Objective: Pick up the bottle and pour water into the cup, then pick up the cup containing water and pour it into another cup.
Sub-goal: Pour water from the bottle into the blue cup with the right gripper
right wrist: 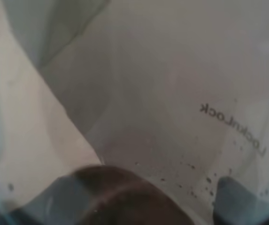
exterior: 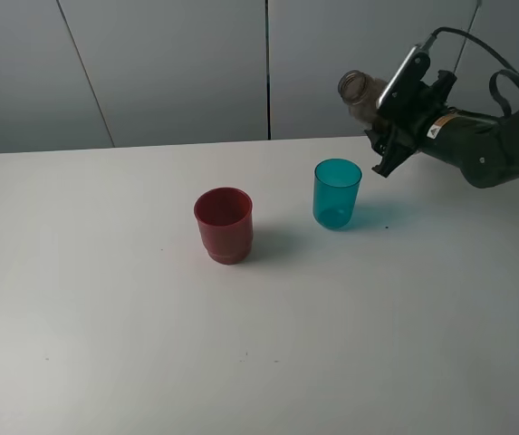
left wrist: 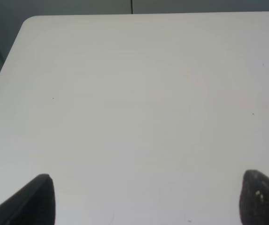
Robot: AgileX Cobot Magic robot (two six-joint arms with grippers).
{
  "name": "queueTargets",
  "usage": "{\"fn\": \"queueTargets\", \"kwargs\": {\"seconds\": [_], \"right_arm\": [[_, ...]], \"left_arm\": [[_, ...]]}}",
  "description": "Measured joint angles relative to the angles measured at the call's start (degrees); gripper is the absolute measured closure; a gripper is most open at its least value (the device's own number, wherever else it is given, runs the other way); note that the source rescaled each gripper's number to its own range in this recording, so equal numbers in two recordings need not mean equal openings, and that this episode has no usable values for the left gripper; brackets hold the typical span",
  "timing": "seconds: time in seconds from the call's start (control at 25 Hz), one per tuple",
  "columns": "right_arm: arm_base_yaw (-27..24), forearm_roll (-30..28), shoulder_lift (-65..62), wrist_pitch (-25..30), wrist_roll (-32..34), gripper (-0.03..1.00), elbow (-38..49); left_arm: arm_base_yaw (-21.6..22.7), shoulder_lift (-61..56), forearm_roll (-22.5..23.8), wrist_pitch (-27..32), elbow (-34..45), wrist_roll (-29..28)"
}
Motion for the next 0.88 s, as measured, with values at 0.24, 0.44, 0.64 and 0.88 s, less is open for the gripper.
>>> {"fn": "queueTargets", "kwargs": {"seconds": [0.24,0.44,0.64,0.88], "right_arm": [[0.0,-3.4,0.0,0.0,-4.7,0.94,0.0],[0.0,-3.7,-0.8,-0.4,-10.7,0.94,1.2],[0.0,-4.0,-1.4,-1.1,-14.0,0.94,2.3],[0.0,-2.1,-1.6,-1.1,-18.2,0.94,2.3]], "left_arm": [[0.0,0.0,0.0,0.0,0.0,0.1],[0.0,0.0,0.0,0.0,0.0,0.2],[0.0,0.0,0.0,0.0,0.0,0.1],[0.0,0.0,0.0,0.0,0.0,0.1]]}}
